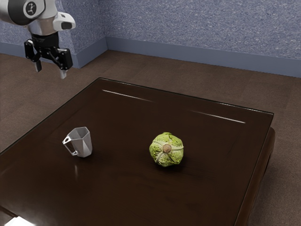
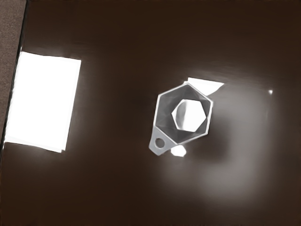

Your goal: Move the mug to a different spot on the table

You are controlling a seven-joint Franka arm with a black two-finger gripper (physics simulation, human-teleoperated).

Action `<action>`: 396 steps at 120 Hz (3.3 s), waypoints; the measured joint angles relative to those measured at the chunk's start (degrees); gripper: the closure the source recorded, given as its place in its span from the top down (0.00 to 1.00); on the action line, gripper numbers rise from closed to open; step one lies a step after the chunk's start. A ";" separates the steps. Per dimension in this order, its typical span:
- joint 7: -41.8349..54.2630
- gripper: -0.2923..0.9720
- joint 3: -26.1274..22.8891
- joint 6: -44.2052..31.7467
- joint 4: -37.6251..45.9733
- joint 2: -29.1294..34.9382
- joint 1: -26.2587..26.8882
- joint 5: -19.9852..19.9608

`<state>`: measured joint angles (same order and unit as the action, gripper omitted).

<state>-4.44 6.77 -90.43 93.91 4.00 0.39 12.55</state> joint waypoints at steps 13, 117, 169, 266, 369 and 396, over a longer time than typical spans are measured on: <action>-0.85 0.77 0.03 -0.24 2.41 1.61 -0.09 -0.05; 16.95 0.76 0.70 -35.75 42.70 3.82 -8.56 -5.29; 30.58 0.76 0.70 -43.03 41.14 -2.62 -11.33 -8.89; 49.29 0.77 0.08 -50.04 38.74 -8.07 -12.50 -22.41; 60.17 0.56 0.03 -53.91 37.52 -10.62 -12.32 -22.83; 61.22 0.44 0.06 -54.55 37.70 -10.76 -12.34 -22.87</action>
<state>56.78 6.83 -144.98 131.61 -6.76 -11.95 -10.32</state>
